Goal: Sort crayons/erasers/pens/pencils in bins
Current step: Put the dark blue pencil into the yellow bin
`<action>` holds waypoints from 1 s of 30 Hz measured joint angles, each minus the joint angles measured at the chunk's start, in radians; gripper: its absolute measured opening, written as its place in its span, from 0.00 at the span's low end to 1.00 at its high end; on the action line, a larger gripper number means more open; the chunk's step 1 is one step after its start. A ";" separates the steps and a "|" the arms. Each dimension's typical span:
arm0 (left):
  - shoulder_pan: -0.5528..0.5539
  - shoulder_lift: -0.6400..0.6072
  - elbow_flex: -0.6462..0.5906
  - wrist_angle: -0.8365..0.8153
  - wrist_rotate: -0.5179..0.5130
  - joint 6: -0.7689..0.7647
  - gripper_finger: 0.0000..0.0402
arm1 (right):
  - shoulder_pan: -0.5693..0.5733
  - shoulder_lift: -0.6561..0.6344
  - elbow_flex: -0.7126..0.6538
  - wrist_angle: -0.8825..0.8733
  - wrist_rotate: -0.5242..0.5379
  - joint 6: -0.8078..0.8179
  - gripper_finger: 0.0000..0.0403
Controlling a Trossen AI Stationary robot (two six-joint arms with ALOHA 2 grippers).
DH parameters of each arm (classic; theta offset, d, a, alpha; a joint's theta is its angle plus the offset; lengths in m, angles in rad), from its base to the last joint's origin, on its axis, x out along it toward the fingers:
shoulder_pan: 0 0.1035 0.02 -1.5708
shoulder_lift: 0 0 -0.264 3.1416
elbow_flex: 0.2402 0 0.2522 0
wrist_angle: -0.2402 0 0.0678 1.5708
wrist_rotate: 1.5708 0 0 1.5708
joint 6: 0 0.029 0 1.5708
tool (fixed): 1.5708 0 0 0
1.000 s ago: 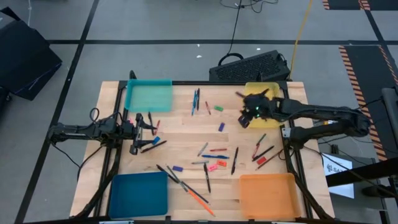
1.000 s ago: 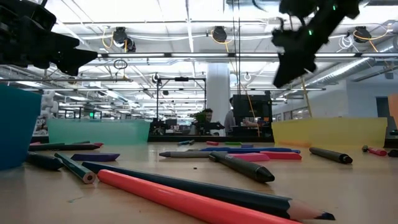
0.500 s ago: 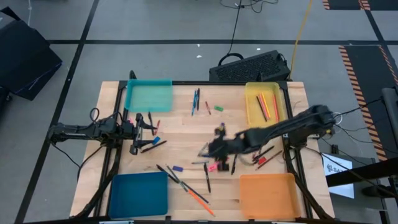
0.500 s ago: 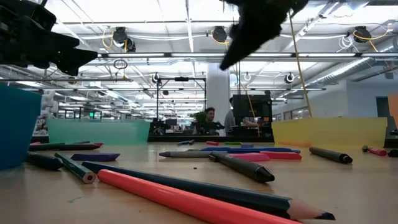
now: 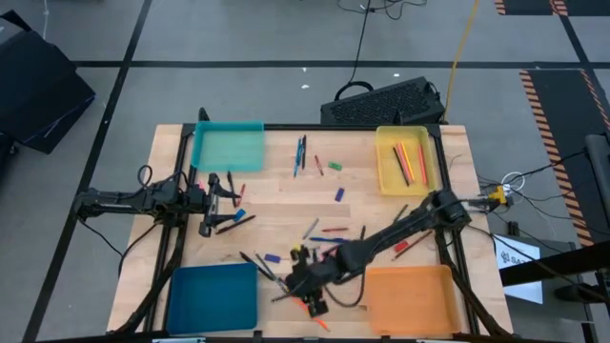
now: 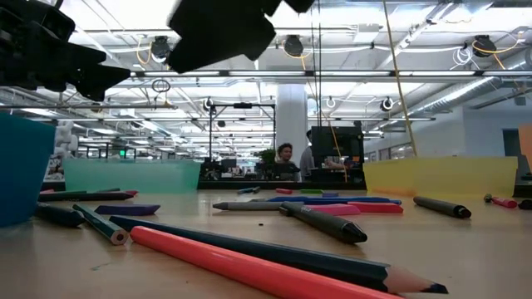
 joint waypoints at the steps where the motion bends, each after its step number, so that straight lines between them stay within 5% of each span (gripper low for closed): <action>1: 0.000 0.000 0.000 0.000 0.000 0.000 0.69 | 0.011 0.017 0.015 -0.002 0.003 0.029 0.41; 12: 0.000 0.000 0.000 0.000 0.000 0.000 0.69 | 0.107 0.132 0.036 -0.147 0.213 0.287 0.40; 30: 0.000 0.000 0.000 0.000 0.000 0.000 0.69 | 0.126 0.137 -0.086 -0.035 0.177 0.268 0.38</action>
